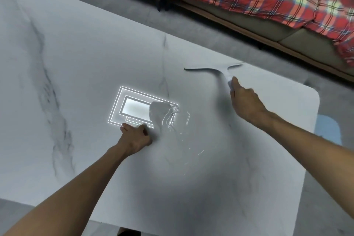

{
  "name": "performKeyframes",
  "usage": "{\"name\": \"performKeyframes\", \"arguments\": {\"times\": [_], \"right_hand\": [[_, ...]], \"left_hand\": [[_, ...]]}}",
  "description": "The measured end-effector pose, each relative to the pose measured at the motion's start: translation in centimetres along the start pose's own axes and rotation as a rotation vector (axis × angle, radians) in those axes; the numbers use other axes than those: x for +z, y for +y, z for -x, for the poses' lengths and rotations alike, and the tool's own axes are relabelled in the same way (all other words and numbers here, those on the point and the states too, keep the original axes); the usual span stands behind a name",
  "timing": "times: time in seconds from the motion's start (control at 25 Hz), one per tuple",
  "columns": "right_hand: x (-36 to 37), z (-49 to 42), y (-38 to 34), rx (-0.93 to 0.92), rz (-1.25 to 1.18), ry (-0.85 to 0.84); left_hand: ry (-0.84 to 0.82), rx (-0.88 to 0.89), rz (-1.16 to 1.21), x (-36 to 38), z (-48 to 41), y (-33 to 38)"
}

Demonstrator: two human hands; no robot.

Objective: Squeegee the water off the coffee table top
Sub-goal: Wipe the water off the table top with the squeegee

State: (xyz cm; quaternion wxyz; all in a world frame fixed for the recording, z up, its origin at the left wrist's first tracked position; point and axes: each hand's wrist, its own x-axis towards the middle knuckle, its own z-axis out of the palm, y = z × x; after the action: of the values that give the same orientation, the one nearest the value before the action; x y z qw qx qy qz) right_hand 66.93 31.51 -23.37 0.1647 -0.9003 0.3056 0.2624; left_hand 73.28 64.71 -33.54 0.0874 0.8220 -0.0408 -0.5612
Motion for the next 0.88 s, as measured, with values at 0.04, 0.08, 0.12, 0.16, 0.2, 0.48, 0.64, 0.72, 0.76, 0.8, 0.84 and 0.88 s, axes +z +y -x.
{"name": "performKeyframes", "arguments": {"times": [0.04, 0.08, 0.12, 0.16, 0.2, 0.48, 0.64, 0.72, 0.76, 0.8, 0.84, 0.88], "right_hand": [[1.0, 2.2, 0.6, 0.016, -0.010, -0.038], [1.9, 4.4, 1.2, 0.035, -0.008, -0.081], [2.5, 6.5, 1.6, 0.047, 0.008, -0.125], [2.9, 8.6, 1.9, 0.050, 0.030, -0.160], [3.0, 9.9, 2.0, 0.051, 0.048, -0.174], [-1.5, -0.3, -4.6, -0.007, -0.089, 0.109], [0.2, -4.0, -10.6, -0.013, -0.135, 0.105], [2.9, -1.4, -11.9, -0.098, -0.093, 0.088], [4.4, 0.6, -11.9, -0.161, -0.062, 0.072], [5.8, 2.7, -11.4, -0.221, -0.030, 0.054], [7.1, 4.8, -10.4, -0.272, 0.003, 0.041], [8.2, 6.7, -9.1, -0.303, 0.033, 0.033]], "left_hand": [[-0.005, 0.006, -0.007, 0.0, 0.1, 0.0], [0.000, 0.017, -0.014, 0.1, 0.2, 0.0], [0.009, 0.025, -0.019, 0.0, 0.4, 0.1], [0.020, 0.031, -0.022, 0.0, 0.7, 0.1], [0.033, 0.039, -0.023, 0.0, 0.9, 0.1], [0.386, 0.180, 0.178, 1.2, 4.1, -2.6], [0.432, 0.149, 0.242, 2.4, 5.2, -5.5], [0.417, 0.104, 0.248, 3.4, 5.4, -6.7], [0.400, 0.089, 0.249, 4.0, 5.7, -7.3], [0.376, 0.086, 0.247, 4.6, 5.9, -7.9], [0.350, 0.091, 0.237, 5.1, 6.1, -8.4], [0.330, 0.098, 0.221, 5.5, 6.3, -8.8]]}}
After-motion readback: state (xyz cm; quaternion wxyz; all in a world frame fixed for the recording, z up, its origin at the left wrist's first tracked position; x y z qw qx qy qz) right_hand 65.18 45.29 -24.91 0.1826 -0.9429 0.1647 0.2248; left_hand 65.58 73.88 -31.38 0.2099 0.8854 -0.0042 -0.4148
